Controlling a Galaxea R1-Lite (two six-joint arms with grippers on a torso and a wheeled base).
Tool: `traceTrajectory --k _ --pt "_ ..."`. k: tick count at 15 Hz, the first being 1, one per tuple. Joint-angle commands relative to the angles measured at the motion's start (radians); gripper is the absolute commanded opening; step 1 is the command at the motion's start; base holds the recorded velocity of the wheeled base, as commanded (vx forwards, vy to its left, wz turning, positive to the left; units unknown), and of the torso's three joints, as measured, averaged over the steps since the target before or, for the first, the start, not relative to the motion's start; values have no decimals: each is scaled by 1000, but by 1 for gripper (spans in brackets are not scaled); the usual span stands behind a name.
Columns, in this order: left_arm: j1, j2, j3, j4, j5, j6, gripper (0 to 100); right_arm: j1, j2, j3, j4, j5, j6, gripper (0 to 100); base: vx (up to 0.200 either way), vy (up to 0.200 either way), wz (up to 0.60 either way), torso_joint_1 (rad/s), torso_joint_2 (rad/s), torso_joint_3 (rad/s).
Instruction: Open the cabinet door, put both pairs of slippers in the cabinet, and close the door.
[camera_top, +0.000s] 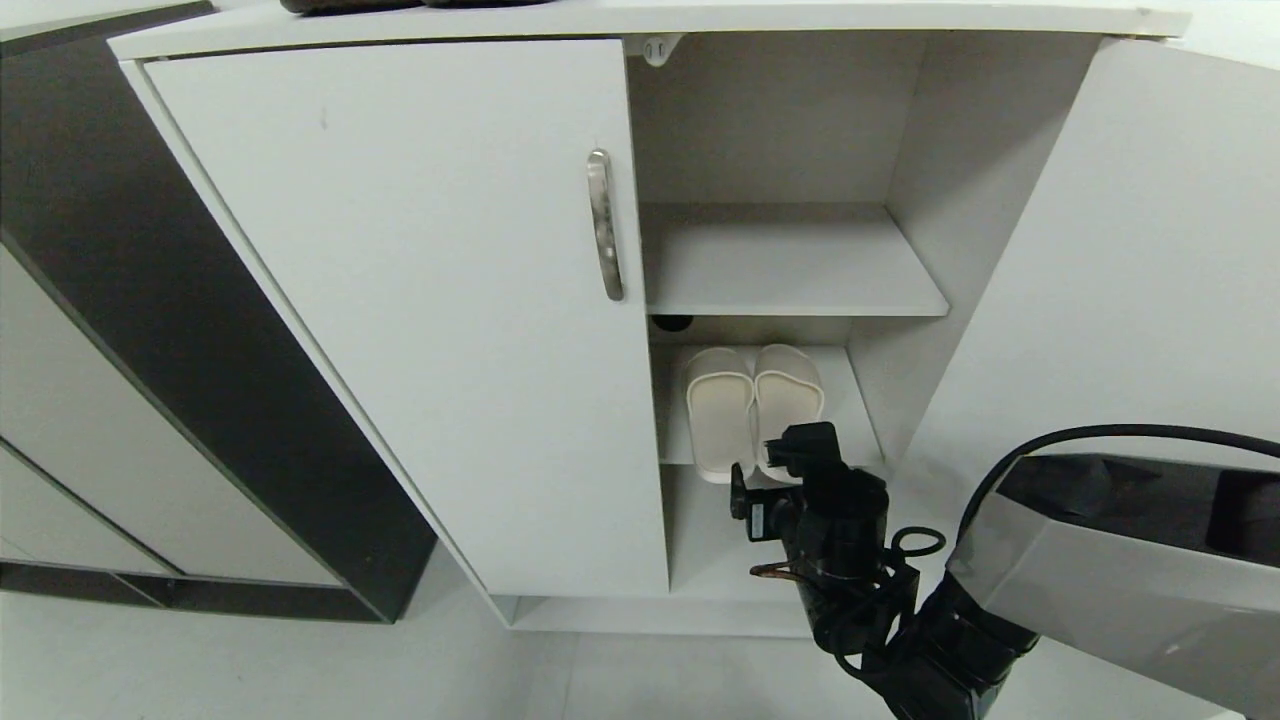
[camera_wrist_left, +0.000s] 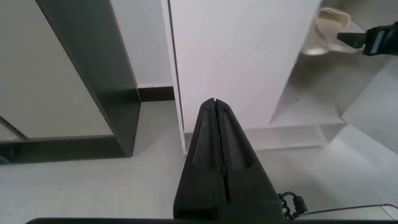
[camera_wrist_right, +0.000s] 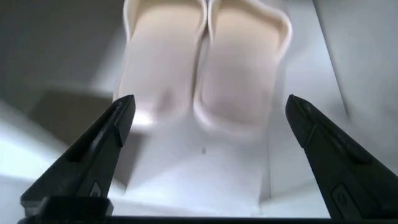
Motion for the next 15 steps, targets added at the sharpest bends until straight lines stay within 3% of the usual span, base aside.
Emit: traceTrajectory --k 1,15 --pt "0 2 0 1 1 0 0 2 -1 1 -1 0 -2 100 -200 0 0 2 -2 7" --pt "0 2 0 1 1 0 0 2 -2 -4 -2 1 -9 100 0 0 0 1 0 8"
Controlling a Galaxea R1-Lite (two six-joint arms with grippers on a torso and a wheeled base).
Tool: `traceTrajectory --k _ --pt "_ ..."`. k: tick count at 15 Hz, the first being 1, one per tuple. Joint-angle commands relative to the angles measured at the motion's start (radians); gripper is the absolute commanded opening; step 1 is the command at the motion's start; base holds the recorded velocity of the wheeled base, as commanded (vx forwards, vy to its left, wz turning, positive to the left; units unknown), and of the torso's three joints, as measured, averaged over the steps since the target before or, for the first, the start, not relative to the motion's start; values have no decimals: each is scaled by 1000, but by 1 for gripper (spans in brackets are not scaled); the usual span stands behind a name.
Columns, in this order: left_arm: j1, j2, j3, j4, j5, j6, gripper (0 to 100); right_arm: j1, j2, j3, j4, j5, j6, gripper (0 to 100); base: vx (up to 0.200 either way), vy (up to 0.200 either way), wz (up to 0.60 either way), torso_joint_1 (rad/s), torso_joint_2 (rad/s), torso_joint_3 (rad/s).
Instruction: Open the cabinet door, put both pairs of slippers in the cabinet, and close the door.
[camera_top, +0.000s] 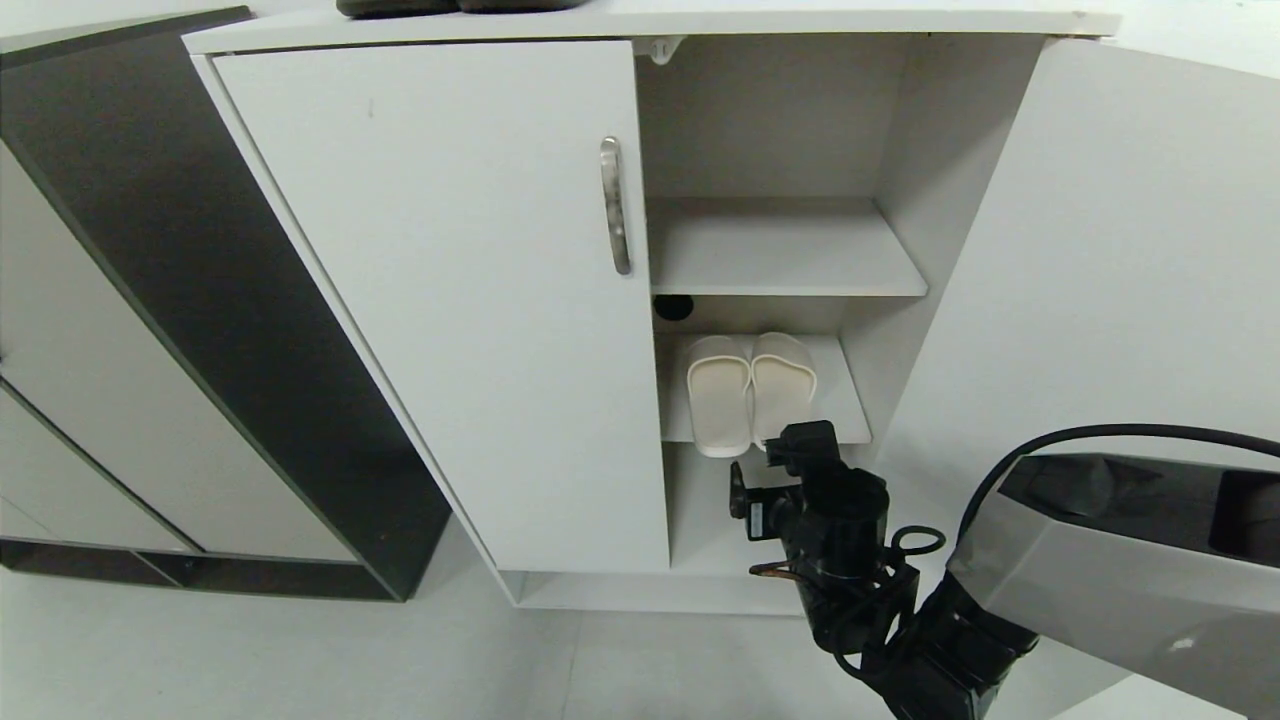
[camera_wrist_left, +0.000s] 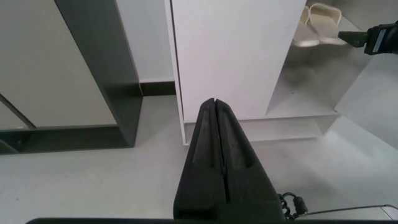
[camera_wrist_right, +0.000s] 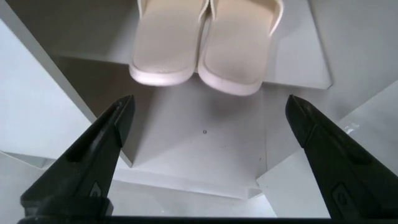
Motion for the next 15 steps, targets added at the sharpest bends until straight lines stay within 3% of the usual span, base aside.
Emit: traceTrajectory --k 1,8,15 --pt "-1 2 0 0 0 0 0 0 -1 -2 0 -1 0 100 0 0 0 2 2 168" --pt "-1 2 0 0 2 -3 0 -18 3 -9 6 -4 -7 100 0 0 0 1 1 190" --pt "-1 2 0 0 0 -1 0 -27 30 0 -6 -4 -18 100 0 0 0 0 0 7"
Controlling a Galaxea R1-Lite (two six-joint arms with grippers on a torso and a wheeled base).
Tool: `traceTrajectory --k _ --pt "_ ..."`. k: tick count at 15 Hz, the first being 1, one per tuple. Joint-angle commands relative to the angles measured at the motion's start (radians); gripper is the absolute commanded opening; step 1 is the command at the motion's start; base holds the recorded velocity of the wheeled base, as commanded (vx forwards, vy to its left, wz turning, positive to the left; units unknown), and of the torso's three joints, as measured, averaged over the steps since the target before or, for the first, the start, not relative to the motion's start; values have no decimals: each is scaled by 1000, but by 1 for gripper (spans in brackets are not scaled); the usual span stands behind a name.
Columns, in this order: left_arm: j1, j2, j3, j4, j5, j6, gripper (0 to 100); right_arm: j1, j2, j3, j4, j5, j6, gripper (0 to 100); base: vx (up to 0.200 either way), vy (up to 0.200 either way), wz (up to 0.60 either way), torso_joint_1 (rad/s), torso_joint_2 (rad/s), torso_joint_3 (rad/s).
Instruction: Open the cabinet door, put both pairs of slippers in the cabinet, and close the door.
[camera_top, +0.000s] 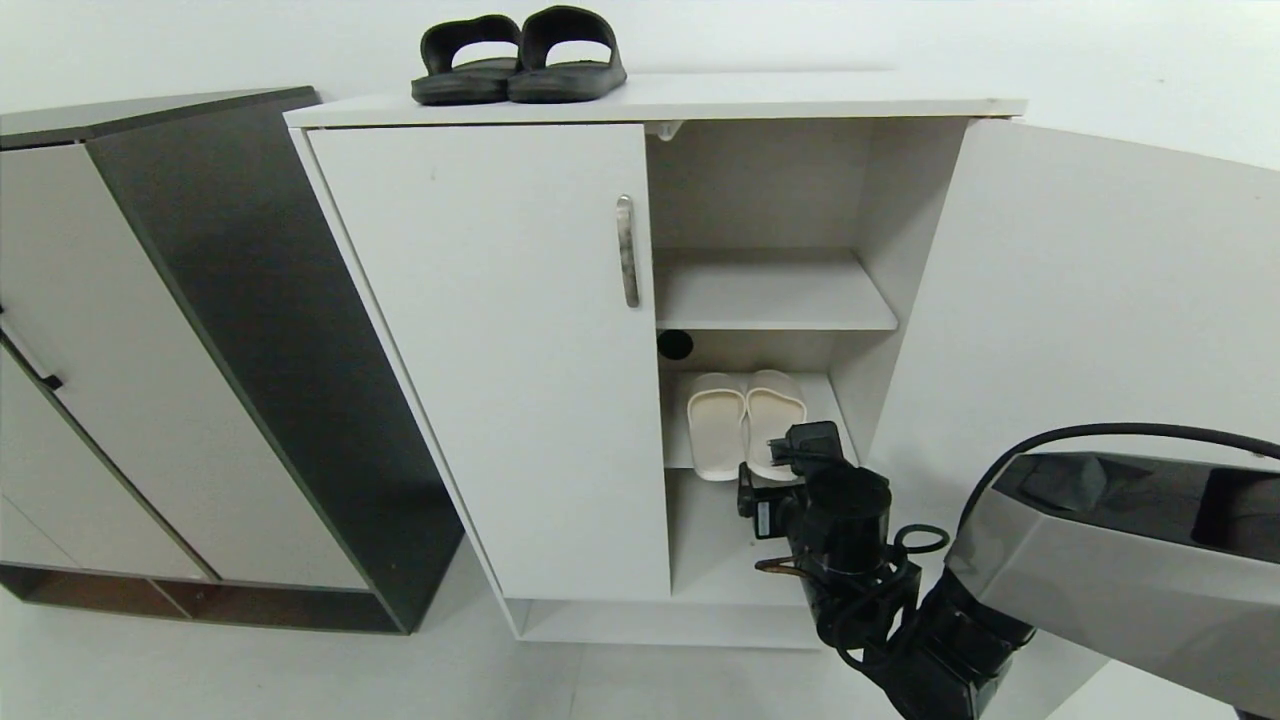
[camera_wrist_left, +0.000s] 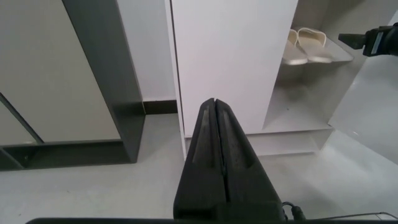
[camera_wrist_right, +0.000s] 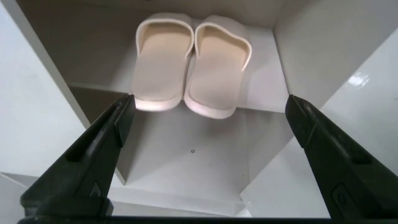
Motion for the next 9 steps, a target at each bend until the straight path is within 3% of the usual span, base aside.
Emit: traceTrajectory --k 1,9 --pt "0 2 0 0 0 0 0 1 18 10 -14 0 -1 100 0 0 0 0 0 0" --pt "0 2 0 0 0 0 0 1 19 42 -54 6 -27 100 0 200 0 5 2 3"
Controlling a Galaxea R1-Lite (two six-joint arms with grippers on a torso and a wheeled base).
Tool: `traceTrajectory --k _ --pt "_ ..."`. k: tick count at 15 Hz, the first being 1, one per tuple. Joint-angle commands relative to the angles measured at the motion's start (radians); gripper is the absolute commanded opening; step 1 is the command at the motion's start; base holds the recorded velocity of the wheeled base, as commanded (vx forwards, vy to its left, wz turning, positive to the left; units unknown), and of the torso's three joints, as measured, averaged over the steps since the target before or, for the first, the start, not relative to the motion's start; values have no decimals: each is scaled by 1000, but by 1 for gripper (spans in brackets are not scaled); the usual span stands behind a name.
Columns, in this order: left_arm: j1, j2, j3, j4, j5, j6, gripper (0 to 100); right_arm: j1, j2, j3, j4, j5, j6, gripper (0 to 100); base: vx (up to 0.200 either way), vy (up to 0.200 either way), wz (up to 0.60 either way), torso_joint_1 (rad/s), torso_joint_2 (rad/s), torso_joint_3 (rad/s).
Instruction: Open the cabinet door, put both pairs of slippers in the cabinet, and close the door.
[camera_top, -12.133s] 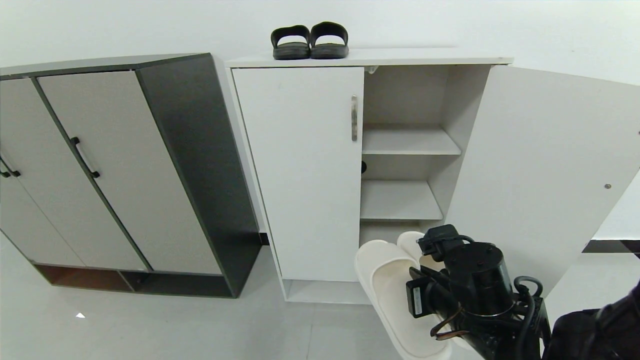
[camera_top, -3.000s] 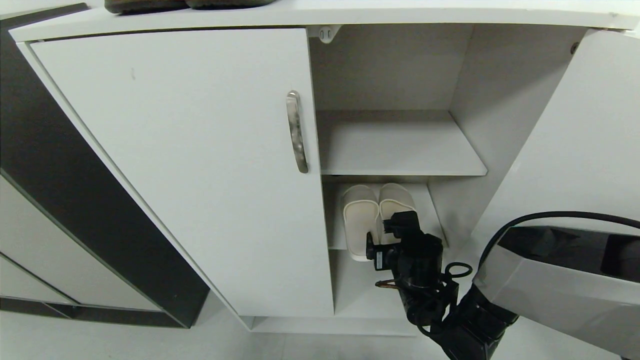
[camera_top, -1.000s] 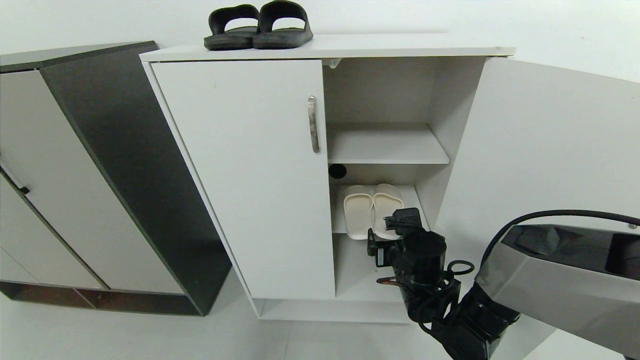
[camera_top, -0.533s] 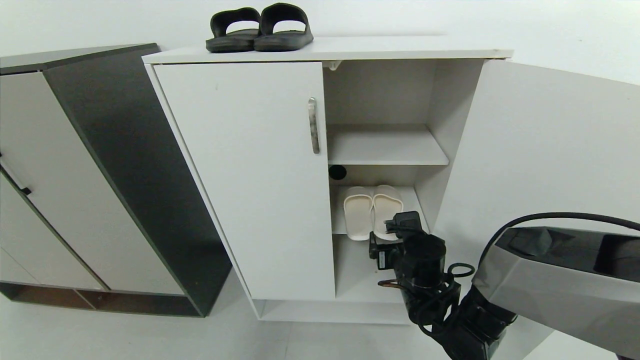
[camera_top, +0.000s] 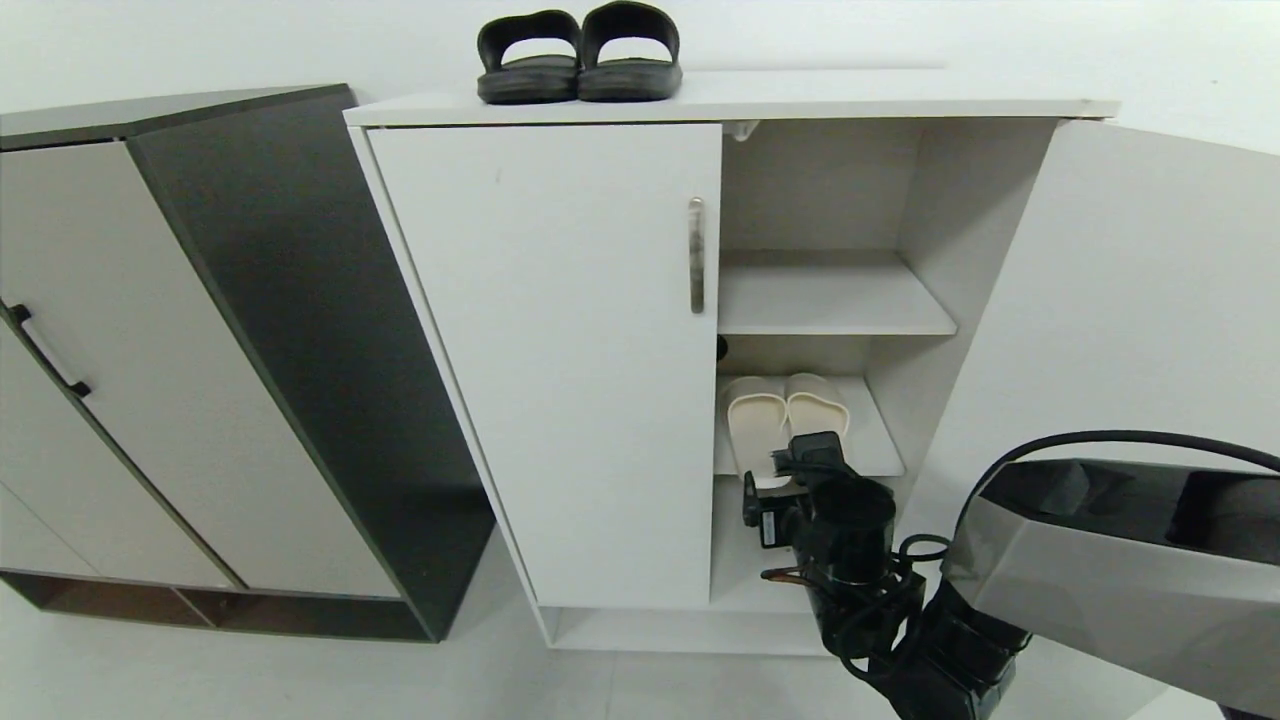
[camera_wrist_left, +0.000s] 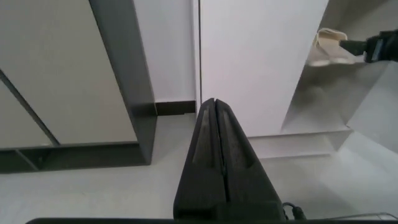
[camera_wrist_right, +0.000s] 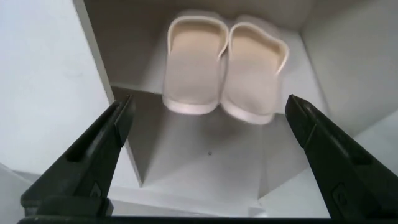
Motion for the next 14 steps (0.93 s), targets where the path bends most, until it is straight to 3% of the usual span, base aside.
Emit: traceTrajectory --k 1,10,14 --pt "0 2 0 0 0 0 0 3 3 10 -8 3 -1 100 0 200 0 2 2 2" --pt "0 2 0 0 0 0 0 3 6 31 -49 3 -35 100 0 200 0 4 2 3" --pt "0 2 0 0 0 0 0 7 6 34 -80 4 -55 100 0 0 0 0 0 0"
